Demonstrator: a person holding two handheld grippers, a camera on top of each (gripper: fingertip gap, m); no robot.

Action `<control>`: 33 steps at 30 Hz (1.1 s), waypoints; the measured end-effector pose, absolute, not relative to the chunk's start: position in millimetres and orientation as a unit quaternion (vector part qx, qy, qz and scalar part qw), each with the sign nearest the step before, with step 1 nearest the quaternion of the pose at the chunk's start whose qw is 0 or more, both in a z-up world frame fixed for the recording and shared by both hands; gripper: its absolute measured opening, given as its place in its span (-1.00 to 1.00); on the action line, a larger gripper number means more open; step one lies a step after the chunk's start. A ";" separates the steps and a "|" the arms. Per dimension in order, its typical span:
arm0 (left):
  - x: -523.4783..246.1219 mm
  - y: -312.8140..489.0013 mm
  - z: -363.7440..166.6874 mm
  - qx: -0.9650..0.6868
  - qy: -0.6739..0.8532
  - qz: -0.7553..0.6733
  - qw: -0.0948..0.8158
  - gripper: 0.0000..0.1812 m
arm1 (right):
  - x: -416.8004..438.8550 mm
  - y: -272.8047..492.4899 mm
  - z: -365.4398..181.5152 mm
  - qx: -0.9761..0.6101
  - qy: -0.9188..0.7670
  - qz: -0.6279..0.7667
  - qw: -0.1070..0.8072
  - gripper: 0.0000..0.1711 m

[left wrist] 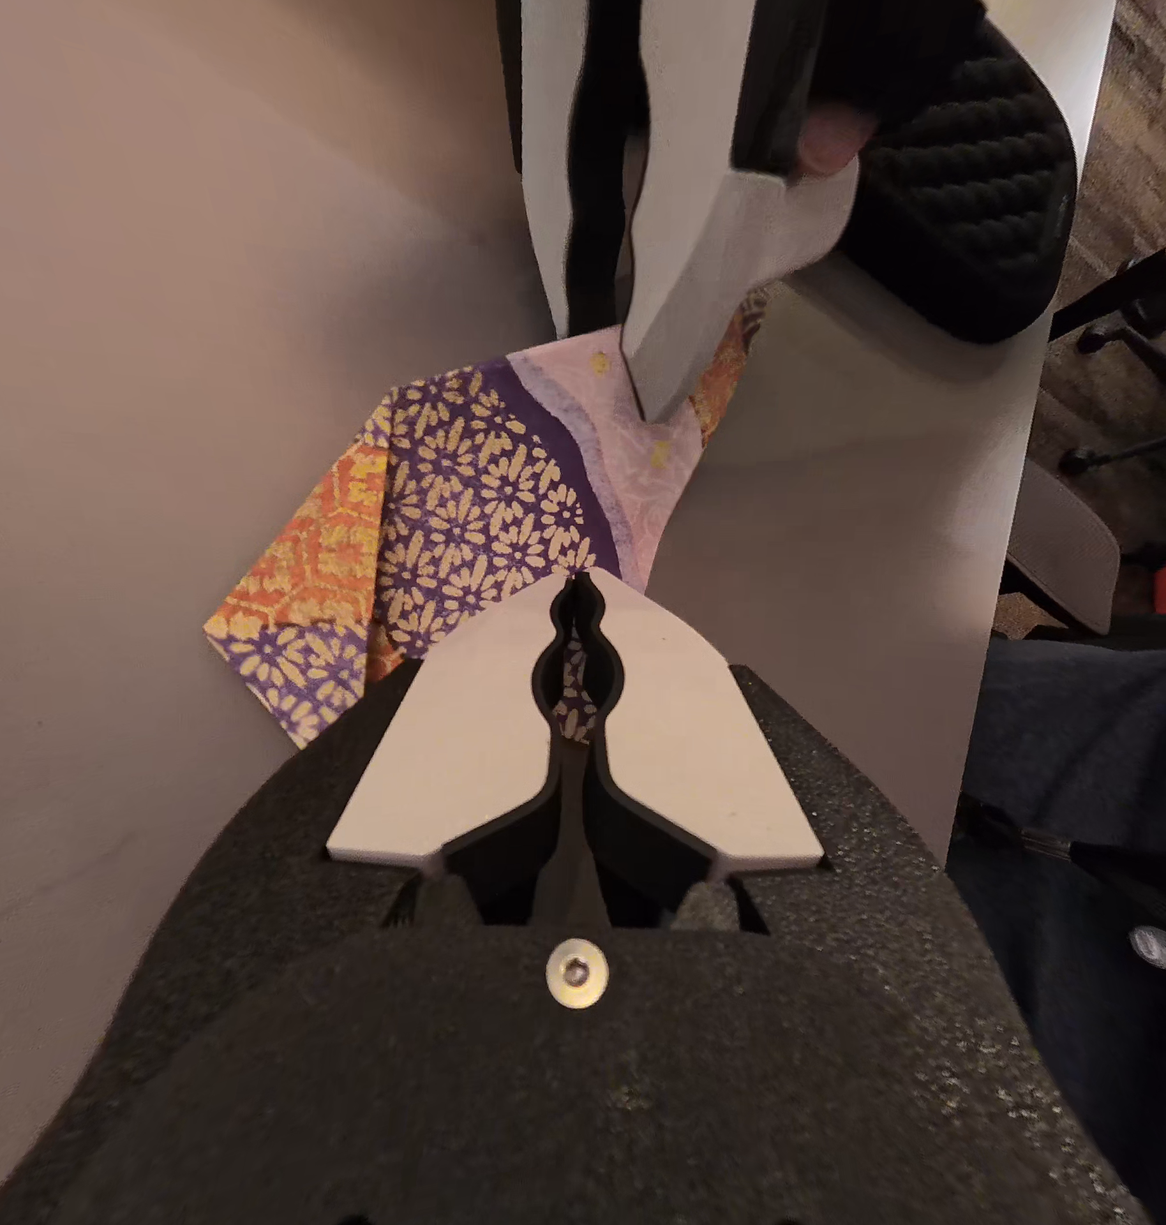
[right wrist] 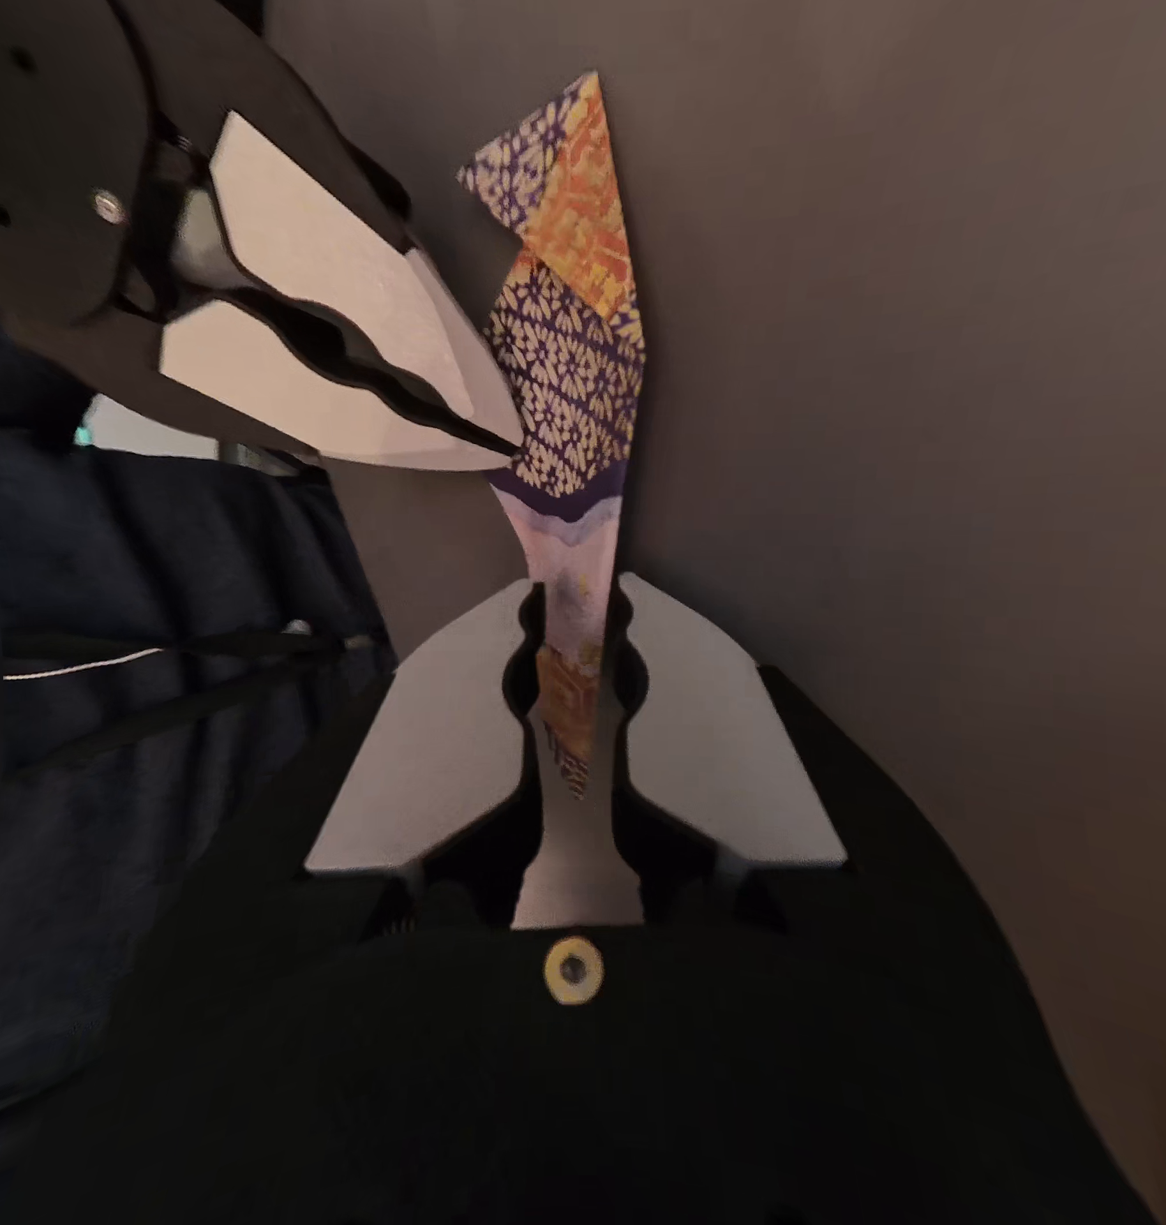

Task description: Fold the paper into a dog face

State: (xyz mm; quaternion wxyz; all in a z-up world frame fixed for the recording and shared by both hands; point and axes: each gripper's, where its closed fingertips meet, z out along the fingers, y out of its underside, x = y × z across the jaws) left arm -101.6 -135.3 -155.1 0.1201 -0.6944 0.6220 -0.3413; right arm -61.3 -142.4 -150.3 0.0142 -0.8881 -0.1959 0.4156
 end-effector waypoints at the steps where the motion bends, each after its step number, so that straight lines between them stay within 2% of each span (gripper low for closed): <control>1: -101.6 -135.3 -155.2 -0.693 0.623 -0.341 0.122 -1.00 | -59.5 -143.9 -151.7 -0.892 -0.205 0.402 0.009 -0.86; 7: -102.5 -134.6 -153.2 -0.694 0.624 -0.334 0.133 -1.00 | -56.1 -147.0 -155.5 -0.895 -0.241 0.376 -0.012 -0.98; 13: -117.2 -98.7 -93.5 -0.671 0.633 -0.322 0.213 -1.00 | -55.9 -146.6 -155.3 -0.880 -0.307 0.363 -0.008 -0.98; 16: -118.6 -83.2 -85.1 -0.657 0.642 -0.351 0.183 -1.00 | -55.7 -146.3 -156.7 -0.873 -0.346 0.343 -0.006 -0.98; 22: -107.7 -92.1 -115.2 -0.583 0.703 -0.398 0.083 -1.00 | -62.7 -146.5 -152.9 -0.857 -0.393 0.333 0.001 -0.98; 27: -103.5 -112.4 -124.6 -0.536 0.722 -0.438 0.007 -0.91 | -64.0 -149.4 -155.4 -0.847 -0.423 0.322 -0.009 -0.98; 33: -101.0 -116.8 -137.6 -0.528 0.738 -0.418 -0.032 -1.00 | -63.8 -148.1 -159.3 -0.842 -0.443 0.308 -0.017 -0.98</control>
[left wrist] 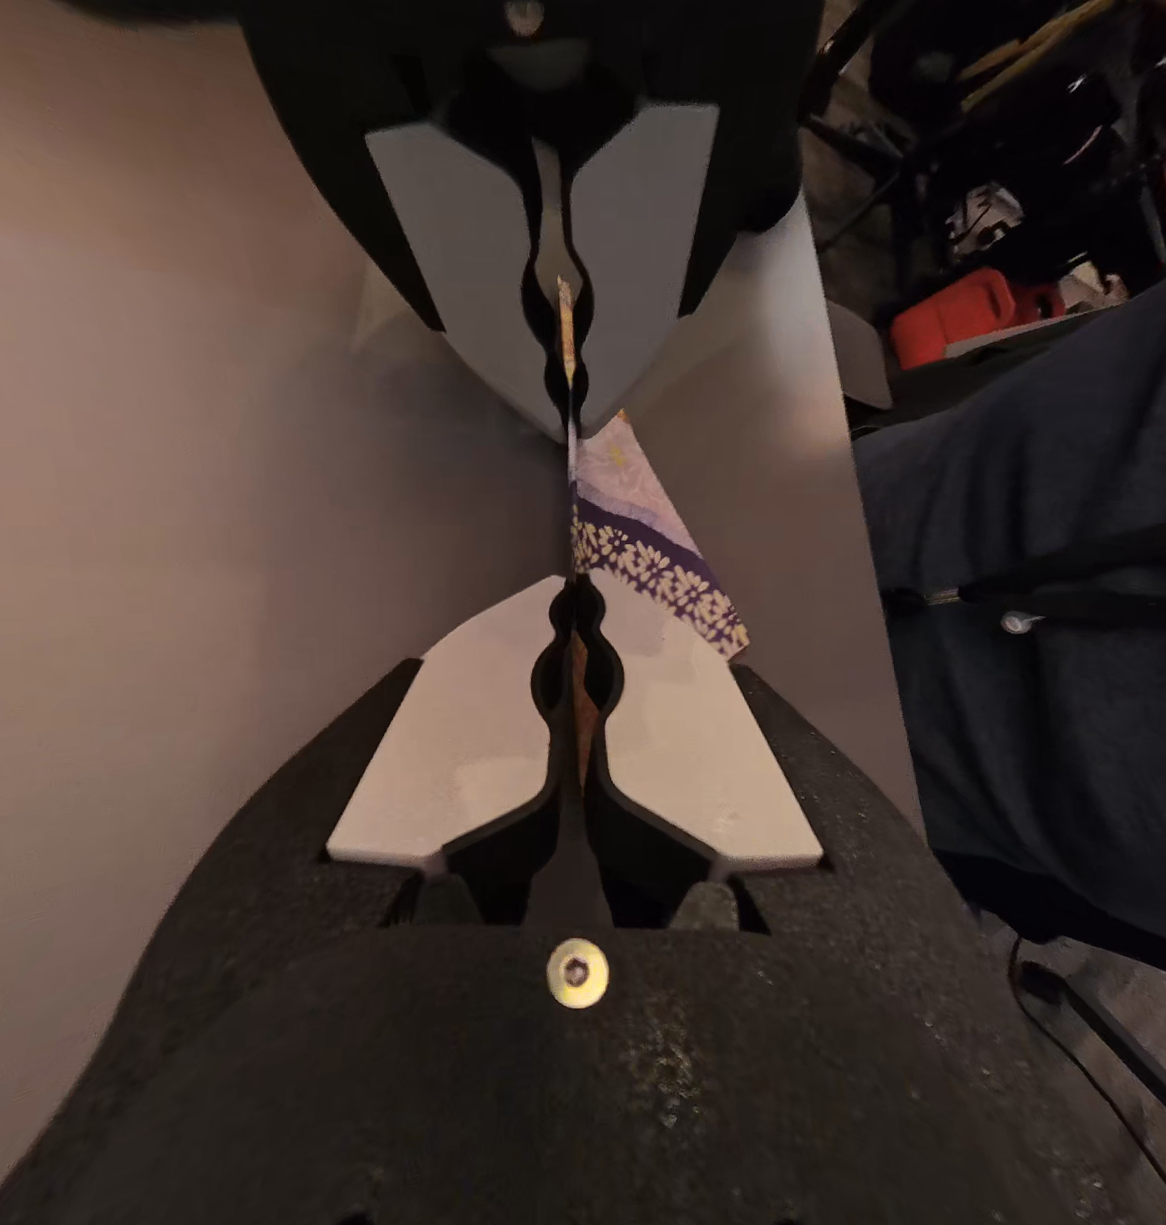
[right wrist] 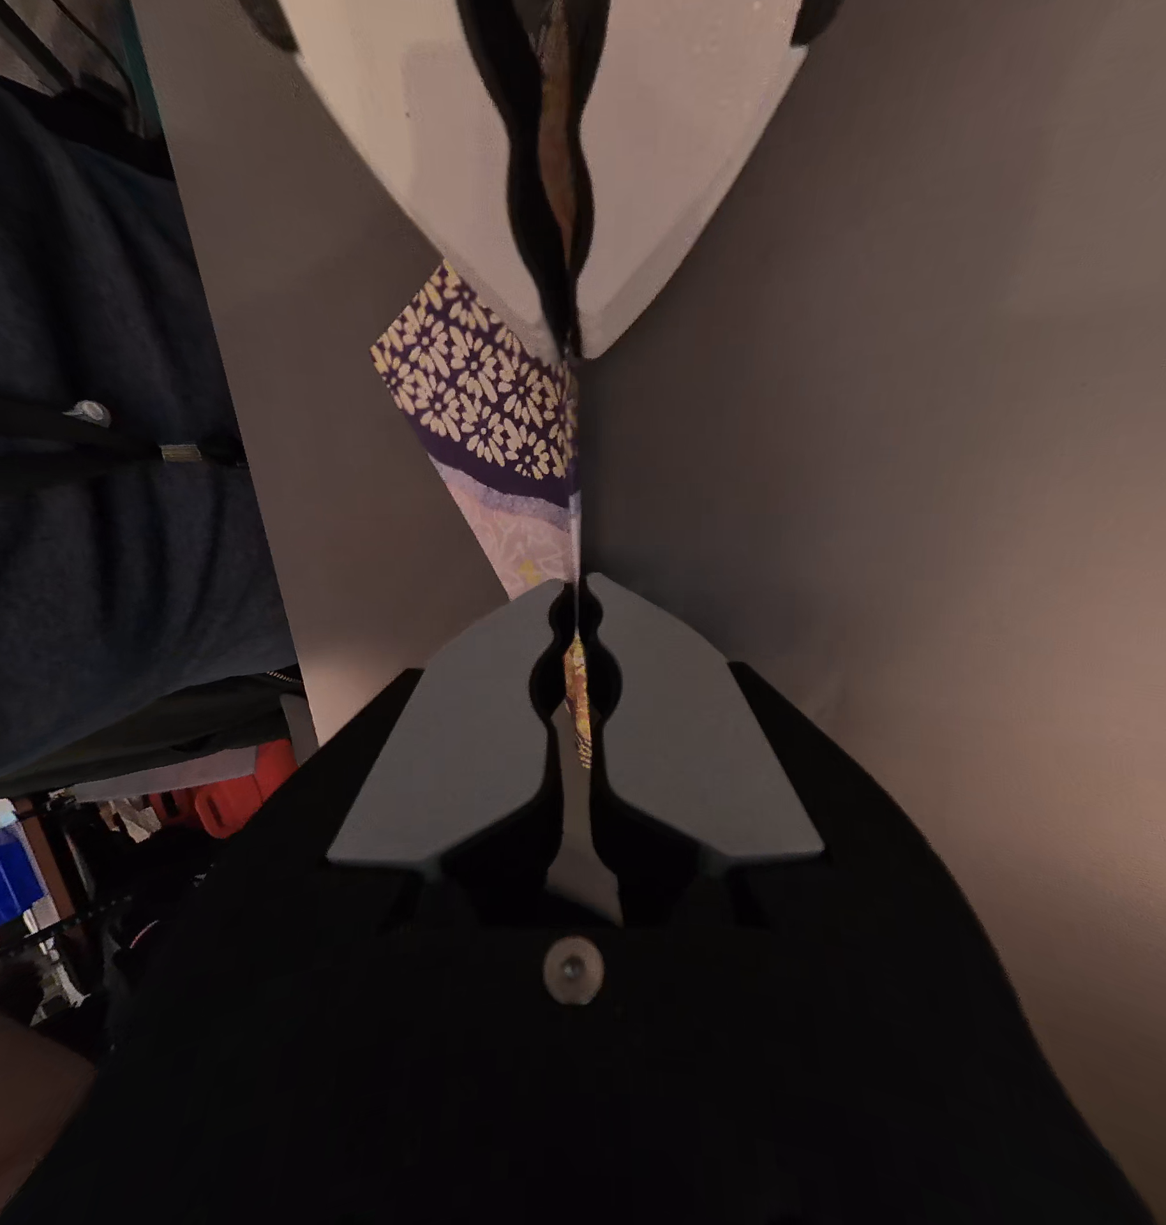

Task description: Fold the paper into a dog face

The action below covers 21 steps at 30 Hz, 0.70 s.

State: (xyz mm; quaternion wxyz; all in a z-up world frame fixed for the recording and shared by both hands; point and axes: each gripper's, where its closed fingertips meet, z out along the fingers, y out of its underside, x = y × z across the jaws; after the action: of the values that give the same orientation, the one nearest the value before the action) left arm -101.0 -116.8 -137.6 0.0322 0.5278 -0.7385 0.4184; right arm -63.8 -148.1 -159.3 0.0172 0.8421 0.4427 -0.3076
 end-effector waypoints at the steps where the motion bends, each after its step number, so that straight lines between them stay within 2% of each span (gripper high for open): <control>1: -100.7 -114.6 -140.2 0.530 -0.743 0.409 0.023 -1.00 | -64.3 -147.5 -159.1 0.843 0.439 -0.309 0.014 -0.98; 7: -103.8 -102.3 -136.7 0.556 -0.717 0.420 -0.028 -1.00 | -63.7 -143.2 -149.3 0.869 0.333 -0.366 -0.010 -0.87; 16: -118.6 -90.7 -132.5 0.586 -0.670 0.451 -0.057 -1.00 | -58.4 -132.0 -136.9 0.869 0.245 -0.421 -0.087 -0.96; 21: -121.2 -91.5 -138.7 0.585 -0.676 0.445 -0.052 -0.95 | -55.8 -126.2 -146.5 0.881 0.306 -0.341 -0.120 -0.98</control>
State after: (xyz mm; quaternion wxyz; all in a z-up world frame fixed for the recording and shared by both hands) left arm -121.2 -91.5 -138.7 -0.0516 0.5852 -0.6756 0.4455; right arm -55.8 -126.2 -146.5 -0.1204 0.8806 0.3057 -0.3415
